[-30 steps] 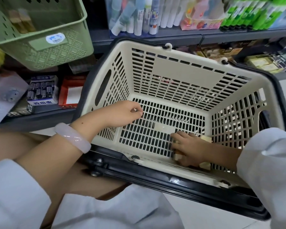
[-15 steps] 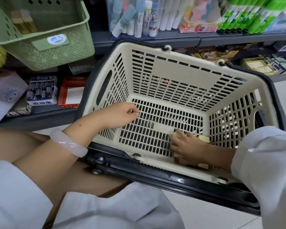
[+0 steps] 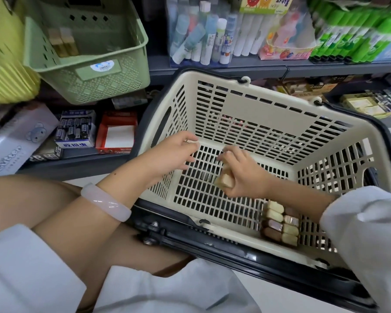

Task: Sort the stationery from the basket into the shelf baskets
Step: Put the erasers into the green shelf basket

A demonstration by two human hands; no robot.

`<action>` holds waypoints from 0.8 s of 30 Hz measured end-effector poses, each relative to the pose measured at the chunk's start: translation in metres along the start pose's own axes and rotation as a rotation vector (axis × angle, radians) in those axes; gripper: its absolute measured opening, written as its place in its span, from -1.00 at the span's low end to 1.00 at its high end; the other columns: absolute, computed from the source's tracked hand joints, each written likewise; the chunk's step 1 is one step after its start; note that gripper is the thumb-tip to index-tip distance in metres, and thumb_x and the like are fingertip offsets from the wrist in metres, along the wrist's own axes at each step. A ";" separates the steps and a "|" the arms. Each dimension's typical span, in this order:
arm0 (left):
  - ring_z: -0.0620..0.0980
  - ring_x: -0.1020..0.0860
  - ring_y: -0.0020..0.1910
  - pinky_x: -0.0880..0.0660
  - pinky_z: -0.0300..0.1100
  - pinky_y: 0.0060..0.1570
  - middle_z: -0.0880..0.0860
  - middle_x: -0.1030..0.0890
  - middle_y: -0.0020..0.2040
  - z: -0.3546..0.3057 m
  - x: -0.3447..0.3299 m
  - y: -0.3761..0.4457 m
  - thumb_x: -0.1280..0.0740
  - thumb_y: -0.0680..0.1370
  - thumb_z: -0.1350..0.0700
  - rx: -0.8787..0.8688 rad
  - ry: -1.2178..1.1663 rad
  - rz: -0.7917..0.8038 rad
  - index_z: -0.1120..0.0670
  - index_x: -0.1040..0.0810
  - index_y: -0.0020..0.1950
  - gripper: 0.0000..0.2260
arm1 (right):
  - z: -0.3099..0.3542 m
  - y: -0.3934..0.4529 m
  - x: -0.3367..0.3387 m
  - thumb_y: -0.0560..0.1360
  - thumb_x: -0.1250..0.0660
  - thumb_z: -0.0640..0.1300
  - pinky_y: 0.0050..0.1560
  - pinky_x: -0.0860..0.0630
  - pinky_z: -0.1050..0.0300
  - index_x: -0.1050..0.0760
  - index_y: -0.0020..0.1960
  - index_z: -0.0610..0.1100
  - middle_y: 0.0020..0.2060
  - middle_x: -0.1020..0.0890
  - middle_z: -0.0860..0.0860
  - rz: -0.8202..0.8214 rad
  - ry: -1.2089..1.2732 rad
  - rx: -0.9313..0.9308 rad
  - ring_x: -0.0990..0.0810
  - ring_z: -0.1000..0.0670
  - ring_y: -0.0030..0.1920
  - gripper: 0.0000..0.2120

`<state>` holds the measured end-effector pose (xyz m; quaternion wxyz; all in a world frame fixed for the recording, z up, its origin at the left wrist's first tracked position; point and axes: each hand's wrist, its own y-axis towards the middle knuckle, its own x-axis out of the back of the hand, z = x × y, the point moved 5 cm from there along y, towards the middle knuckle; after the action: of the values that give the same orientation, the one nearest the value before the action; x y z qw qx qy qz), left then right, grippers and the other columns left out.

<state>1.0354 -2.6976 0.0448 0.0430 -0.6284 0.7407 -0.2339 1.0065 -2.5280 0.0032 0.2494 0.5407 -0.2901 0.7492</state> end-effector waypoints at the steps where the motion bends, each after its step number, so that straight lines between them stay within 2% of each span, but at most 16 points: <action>1: -0.11 -0.52 0.06 -0.51 -0.15 0.05 -0.02 -0.47 0.16 -0.002 0.003 -0.002 -0.14 0.61 0.03 0.030 -0.124 -0.040 -0.08 -0.40 0.15 -0.86 | 0.016 0.014 0.026 0.31 -0.44 0.04 0.35 -0.27 -0.02 -0.29 0.31 -0.22 0.28 -0.30 -0.17 -0.096 0.075 0.050 -0.30 -0.14 0.31 -0.31; 3: -0.03 -0.56 -0.02 -0.55 -0.05 -0.01 0.07 -0.51 0.10 -0.010 0.008 -0.006 -0.11 0.62 -0.02 0.092 -0.455 -0.051 0.01 -0.40 0.21 -0.78 | 0.048 0.036 0.070 0.25 -0.48 -0.02 0.36 -0.23 0.03 -0.25 0.32 -0.25 0.30 -0.27 -0.19 -0.204 0.189 0.149 -0.26 -0.14 0.35 -0.24; 5: -0.02 -0.62 -0.20 -0.58 -0.10 -0.25 0.07 -0.61 -0.11 -0.024 0.015 -0.011 -0.09 0.61 -0.09 0.089 -0.795 0.001 0.06 -0.47 0.14 -0.69 | 0.079 0.052 0.101 0.22 -0.51 -0.06 0.39 -0.18 0.11 -0.22 0.35 -0.23 0.33 -0.22 -0.17 -0.221 0.236 0.248 -0.21 -0.09 0.38 -0.19; 7: -0.07 -0.62 -0.35 -0.52 -0.25 -0.42 0.02 -0.63 -0.28 -0.036 0.030 -0.016 -0.10 0.59 -0.12 0.047 -0.975 -0.032 0.05 -0.53 0.01 -0.69 | 0.105 0.065 0.121 0.22 -0.52 -0.09 0.40 -0.18 0.08 -0.21 0.37 -0.21 0.36 -0.20 -0.17 -0.217 0.232 0.329 -0.19 -0.08 0.40 -0.17; 9: -0.09 -0.62 -0.37 -0.50 -0.30 -0.46 0.01 -0.63 -0.33 -0.043 0.048 -0.021 -0.12 0.59 -0.10 0.010 -1.062 -0.113 0.04 -0.53 -0.04 -0.71 | 0.125 0.076 0.135 0.24 -0.54 -0.05 0.41 -0.20 -0.02 -0.18 0.39 -0.18 0.39 -0.15 -0.14 -0.205 0.238 0.383 -0.17 -0.08 0.42 -0.15; 10: -0.08 -0.63 -0.33 -0.52 -0.29 -0.43 0.02 -0.64 -0.30 -0.044 0.058 -0.024 -0.12 0.59 -0.11 -0.003 -1.082 -0.141 0.04 -0.54 -0.02 -0.71 | 0.133 0.082 0.141 0.25 -0.54 -0.02 0.42 -0.20 -0.03 -0.16 0.40 -0.14 0.40 -0.13 -0.11 -0.190 0.266 0.408 -0.14 -0.05 0.44 -0.14; 12: -0.06 -0.63 -0.29 -0.53 -0.26 -0.42 0.03 -0.65 -0.25 -0.046 0.077 -0.032 -0.14 0.58 -0.11 -0.030 -1.097 -0.178 0.04 -0.56 0.00 -0.70 | 0.145 0.093 0.152 0.32 -0.51 -0.01 0.43 -0.19 0.08 -0.14 0.38 -0.05 0.37 -0.15 -0.03 -0.148 0.388 0.438 -0.14 0.06 0.43 -0.22; 15: -0.05 -0.56 -0.41 -0.46 -0.26 -0.48 0.02 -0.63 -0.33 -0.043 0.111 -0.043 -0.22 0.55 -0.10 -0.055 -1.068 -0.284 0.04 -0.58 -0.09 -0.75 | 0.156 0.115 0.166 0.50 -0.31 -0.10 0.28 -0.37 0.17 -0.24 0.36 -0.07 0.21 -0.36 0.11 -0.107 0.582 0.416 -0.37 0.13 0.24 -0.53; 17: -0.03 -0.53 -0.45 -0.45 -0.26 -0.48 0.06 -0.62 -0.33 -0.041 0.130 -0.049 -0.24 0.54 -0.10 -0.056 -1.039 -0.327 0.05 -0.58 -0.07 -0.75 | 0.163 0.134 0.173 0.57 -0.20 -0.15 0.19 -0.44 0.25 -0.31 0.34 -0.12 0.14 -0.48 0.10 -0.124 0.700 0.382 -0.47 0.16 0.16 -0.65; 20: -0.03 -0.54 -0.49 -0.46 -0.26 -0.51 0.08 -0.62 -0.34 -0.039 0.155 -0.055 -0.25 0.53 -0.11 -0.046 -0.997 -0.355 0.08 -0.58 -0.04 -0.72 | 0.175 0.163 0.182 0.56 -0.21 -0.25 0.01 -0.45 0.41 -0.41 0.29 -0.17 -0.01 -0.57 0.11 -0.147 0.776 0.355 -0.54 0.32 -0.04 -0.70; 24: -0.03 -0.55 -0.49 -0.48 -0.25 -0.51 0.09 -0.64 -0.33 -0.038 0.189 -0.056 -0.27 0.51 -0.11 -0.038 -0.938 -0.384 0.08 -0.59 -0.03 -0.72 | 0.189 0.191 0.189 0.51 -0.27 -0.30 -0.06 -0.50 0.39 -0.47 0.18 -0.17 -0.08 -0.61 0.06 -0.068 0.825 0.393 -0.58 0.29 -0.11 -0.75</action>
<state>1.0334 -2.8713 0.1444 0.3158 -0.7914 0.5167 0.0835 0.9459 -2.7853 0.1993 0.2614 0.2433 -0.0009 0.9341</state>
